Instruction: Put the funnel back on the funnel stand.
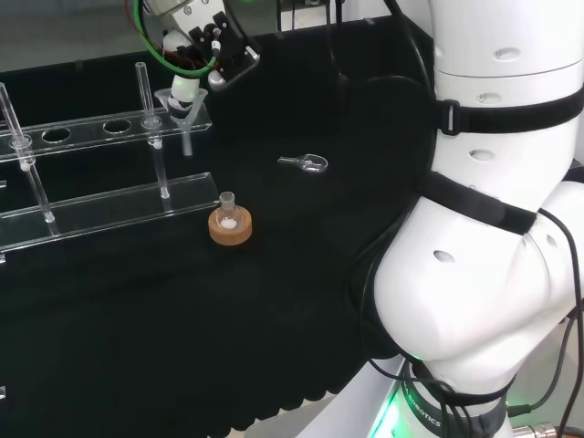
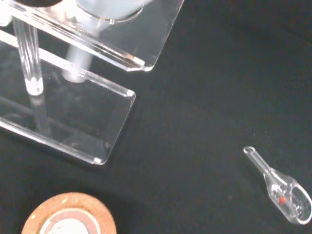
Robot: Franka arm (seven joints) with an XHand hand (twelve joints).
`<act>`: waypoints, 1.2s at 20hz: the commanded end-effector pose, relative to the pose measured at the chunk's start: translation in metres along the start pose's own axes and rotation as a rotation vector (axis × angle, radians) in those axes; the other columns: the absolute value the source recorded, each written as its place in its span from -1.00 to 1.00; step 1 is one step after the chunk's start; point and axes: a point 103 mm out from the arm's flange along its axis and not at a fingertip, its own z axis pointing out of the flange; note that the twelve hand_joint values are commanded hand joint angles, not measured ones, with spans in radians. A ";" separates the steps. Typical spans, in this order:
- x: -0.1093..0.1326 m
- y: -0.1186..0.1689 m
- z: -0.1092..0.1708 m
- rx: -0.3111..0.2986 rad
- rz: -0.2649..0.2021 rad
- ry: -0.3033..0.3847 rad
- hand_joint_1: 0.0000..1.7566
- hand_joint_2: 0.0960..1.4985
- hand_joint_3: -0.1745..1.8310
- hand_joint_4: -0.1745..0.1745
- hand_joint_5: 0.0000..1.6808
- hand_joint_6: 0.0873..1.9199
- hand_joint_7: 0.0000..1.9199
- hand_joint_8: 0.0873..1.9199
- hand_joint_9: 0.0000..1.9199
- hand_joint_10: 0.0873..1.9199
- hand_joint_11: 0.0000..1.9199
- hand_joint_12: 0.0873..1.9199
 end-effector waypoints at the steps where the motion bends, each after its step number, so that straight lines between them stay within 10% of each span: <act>1: 0.000 -0.012 -0.003 0.018 0.002 0.019 -0.34 -0.11 -0.44 -0.29 -0.75 -1.00 -1.00 -0.39 -0.72 -0.26 -0.68 0.47; 24: -0.048 -0.129 -0.028 -0.188 0.138 0.153 -0.38 -0.09 -0.54 -0.32 -0.66 -1.00 -0.93 -0.29 -0.67 -0.24 -0.67 0.48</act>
